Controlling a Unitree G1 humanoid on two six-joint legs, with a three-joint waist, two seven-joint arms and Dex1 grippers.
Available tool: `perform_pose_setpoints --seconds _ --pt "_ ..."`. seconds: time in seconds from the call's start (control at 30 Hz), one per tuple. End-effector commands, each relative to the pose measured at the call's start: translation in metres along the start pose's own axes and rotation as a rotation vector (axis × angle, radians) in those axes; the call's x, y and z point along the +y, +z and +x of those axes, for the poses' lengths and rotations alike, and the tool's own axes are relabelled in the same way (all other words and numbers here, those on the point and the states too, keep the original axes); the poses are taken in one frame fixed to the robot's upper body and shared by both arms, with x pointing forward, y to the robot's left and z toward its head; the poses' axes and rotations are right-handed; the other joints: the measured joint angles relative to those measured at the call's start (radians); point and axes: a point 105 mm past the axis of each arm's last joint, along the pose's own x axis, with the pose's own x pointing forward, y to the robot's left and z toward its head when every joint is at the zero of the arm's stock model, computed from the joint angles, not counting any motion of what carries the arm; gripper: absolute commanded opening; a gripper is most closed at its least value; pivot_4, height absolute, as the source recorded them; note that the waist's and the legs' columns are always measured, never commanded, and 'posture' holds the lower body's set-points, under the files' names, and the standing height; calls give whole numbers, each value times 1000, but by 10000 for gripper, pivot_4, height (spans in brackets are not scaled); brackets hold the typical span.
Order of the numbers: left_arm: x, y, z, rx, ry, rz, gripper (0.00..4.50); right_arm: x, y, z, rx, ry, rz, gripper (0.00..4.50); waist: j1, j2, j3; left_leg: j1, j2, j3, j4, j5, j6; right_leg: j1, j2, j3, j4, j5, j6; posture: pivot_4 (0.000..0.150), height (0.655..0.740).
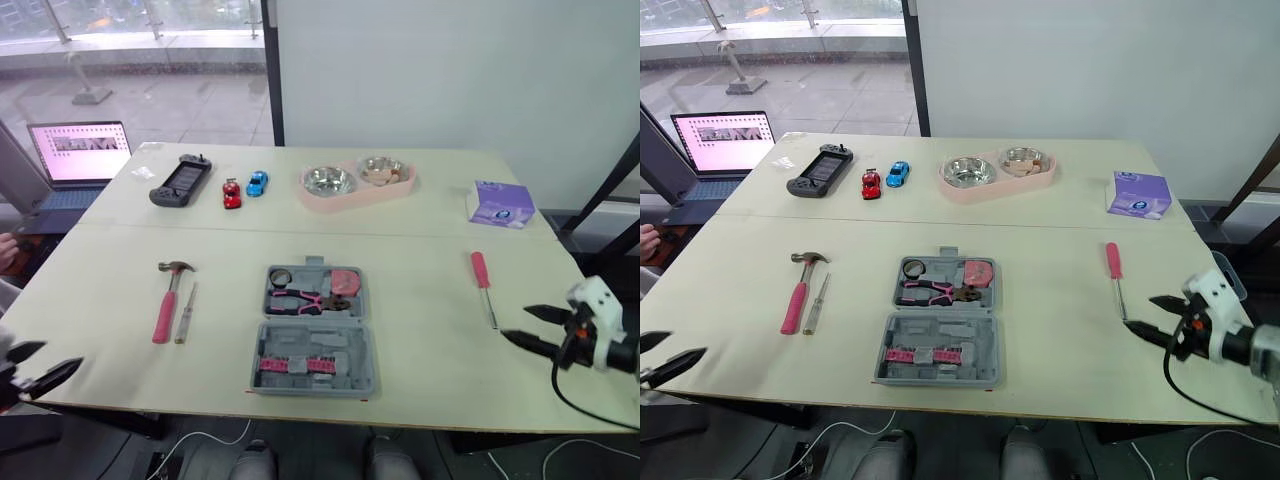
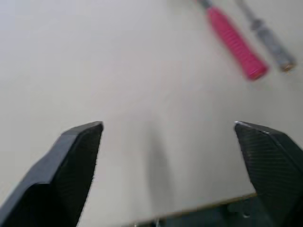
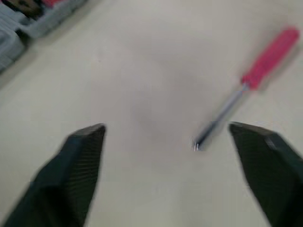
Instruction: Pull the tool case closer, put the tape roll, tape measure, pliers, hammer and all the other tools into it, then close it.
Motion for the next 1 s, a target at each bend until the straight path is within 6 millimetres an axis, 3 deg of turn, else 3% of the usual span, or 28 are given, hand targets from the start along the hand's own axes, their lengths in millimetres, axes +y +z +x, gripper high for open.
perform_pose_setpoints --seconds 0.03,0.33,0.6,0.7,0.8,1.0 --pt "10 -2 -12 -25 57 7 44428 -9 2 -10 -51 -60 -18 44355 -1 0 0 0 0 0 0 -1 -2 0 0 0 0 0 0 1500 7400" --pt "2 -5 -6 -29 25 13 44428 -11 -5 -12 -53 -77 6 44355 0 0 0 0 0 1 0 -1 -2 0 0 0 0 0 0 1500 7400" --pt "-21 5 13 -72 -24 -53 44428 2 14 3 -99 -42 -34 44355 1 0 0 0 0 1 0 0 -1 0 0 0 0 0 0 1500 7400" --pt "-49 22 29 -131 -91 -133 44428 27 39 20 -152 47 -54 44355 2 0 0 0 0 1 0 0 0 1 0 0 0 0 0 1500 7400" --pt "-79 46 52 -182 -81 -145 44428 71 76 40 -212 216 -87 44355 4 0 0 0 0 1 0 0 0 1 0 0 1 0 0 1500 7400" --pt "-125 88 87 -232 -81 -247 44428 146 117 65 -244 522 -176 44355 11 -1 0 0 0 -1 1 1 1 3 1 0 1 1 0 1500 7400"
